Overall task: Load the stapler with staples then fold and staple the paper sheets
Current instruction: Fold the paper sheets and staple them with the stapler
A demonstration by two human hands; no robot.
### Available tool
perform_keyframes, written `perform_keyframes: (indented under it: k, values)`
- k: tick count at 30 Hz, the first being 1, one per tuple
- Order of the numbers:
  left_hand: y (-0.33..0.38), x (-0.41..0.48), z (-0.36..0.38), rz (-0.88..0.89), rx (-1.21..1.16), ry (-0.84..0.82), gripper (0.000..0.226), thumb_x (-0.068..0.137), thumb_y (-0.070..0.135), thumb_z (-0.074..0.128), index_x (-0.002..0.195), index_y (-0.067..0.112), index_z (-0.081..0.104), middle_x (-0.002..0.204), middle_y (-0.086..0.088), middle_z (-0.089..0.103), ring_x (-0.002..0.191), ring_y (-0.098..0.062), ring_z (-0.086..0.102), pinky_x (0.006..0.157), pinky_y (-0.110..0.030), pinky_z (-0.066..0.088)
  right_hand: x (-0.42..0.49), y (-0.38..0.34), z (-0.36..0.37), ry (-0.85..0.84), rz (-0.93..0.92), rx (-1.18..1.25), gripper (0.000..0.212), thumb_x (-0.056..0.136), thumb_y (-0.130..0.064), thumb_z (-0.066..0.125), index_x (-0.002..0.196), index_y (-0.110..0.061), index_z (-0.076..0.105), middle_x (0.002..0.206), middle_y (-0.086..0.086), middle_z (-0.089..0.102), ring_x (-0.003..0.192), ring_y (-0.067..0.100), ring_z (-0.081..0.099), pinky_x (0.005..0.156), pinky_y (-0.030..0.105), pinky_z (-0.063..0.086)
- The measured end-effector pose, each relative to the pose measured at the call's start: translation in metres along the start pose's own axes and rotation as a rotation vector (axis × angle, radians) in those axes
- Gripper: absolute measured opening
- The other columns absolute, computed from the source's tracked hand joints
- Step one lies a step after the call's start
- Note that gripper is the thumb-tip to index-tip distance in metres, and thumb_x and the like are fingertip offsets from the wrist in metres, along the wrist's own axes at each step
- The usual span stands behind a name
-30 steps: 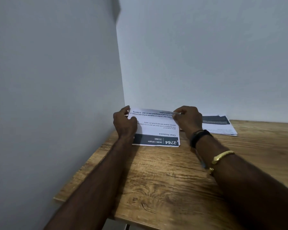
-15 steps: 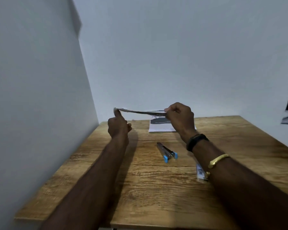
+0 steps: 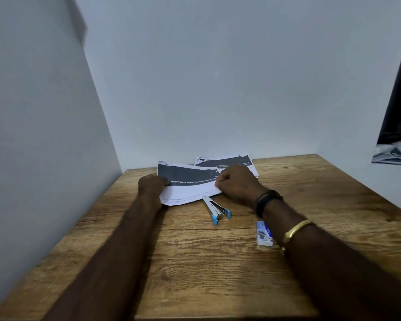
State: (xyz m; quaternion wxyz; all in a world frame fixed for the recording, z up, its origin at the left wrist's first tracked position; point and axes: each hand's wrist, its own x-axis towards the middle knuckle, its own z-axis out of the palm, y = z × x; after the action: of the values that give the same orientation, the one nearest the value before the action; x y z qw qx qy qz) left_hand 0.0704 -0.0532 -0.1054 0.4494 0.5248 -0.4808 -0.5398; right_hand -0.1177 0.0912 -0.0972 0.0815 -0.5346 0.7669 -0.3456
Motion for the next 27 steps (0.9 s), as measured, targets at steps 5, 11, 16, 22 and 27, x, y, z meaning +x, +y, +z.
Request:
perform_keyframes:
  k: [5, 11, 16, 22, 27]
  values:
    - [-0.006, 0.004, 0.002, 0.109, 0.074, 0.056, 0.041, 0.076, -0.001, 0.064, 0.115, 0.006, 0.068, 0.113, -0.019, 0.072, 0.102, -0.038, 0.069, 0.093, -0.052, 0.058, -0.002, -0.026, -0.006, -0.046, -0.016, -0.212, 0.035, 0.081, -0.035, 0.066, 0.058, -0.019, 0.046, 0.060, -0.003, 0.047, 0.062, 0.020, 0.046, 0.061, 0.030, 0.039]
    - [-0.006, 0.006, 0.007, 0.167, 0.114, 0.131, 0.030, 0.081, 0.016, 0.071, 0.111, 0.018, 0.072, 0.114, -0.008, 0.073, 0.101, -0.030, 0.069, 0.094, -0.043, 0.058, -0.001, -0.034, 0.000, -0.258, 0.064, -0.343, 0.063, 0.060, -0.077, 0.079, 0.073, -0.019, 0.055, 0.074, -0.003, 0.066, 0.067, 0.017, 0.062, 0.061, 0.029, 0.049]
    - [-0.007, 0.003, 0.008, 0.148, 0.149, 0.149, 0.040, 0.071, 0.006, 0.073, 0.109, 0.018, 0.072, 0.112, -0.009, 0.074, 0.100, -0.029, 0.069, 0.091, -0.041, 0.059, 0.002, -0.029, 0.003, -0.297, 0.040, -0.390, 0.051, 0.056, -0.062, 0.085, 0.072, -0.022, 0.058, 0.069, -0.005, 0.066, 0.063, 0.013, 0.063, 0.054, 0.025, 0.046]
    - [-0.008, 0.005, 0.013, 0.196, 0.182, 0.106, 0.041, 0.078, 0.012, 0.072, 0.117, 0.024, 0.072, 0.118, -0.007, 0.072, 0.103, -0.029, 0.069, 0.090, -0.045, 0.060, 0.008, -0.027, 0.002, -0.289, 0.061, -0.292, 0.035, 0.067, -0.048, 0.083, 0.067, -0.018, 0.065, 0.067, -0.004, 0.069, 0.064, 0.015, 0.065, 0.058, 0.028, 0.051]
    - [-0.016, 0.003, 0.021, 0.274, 0.186, 0.109, 0.020, 0.085, 0.017, 0.075, 0.105, 0.018, 0.079, 0.103, -0.005, 0.078, 0.099, -0.026, 0.071, 0.092, -0.041, 0.058, 0.006, -0.023, -0.010, -0.326, 0.143, 0.283, 0.022, 0.088, -0.032, 0.076, 0.088, -0.011, 0.071, 0.077, 0.002, 0.068, 0.066, 0.014, 0.065, 0.050, 0.024, 0.054]
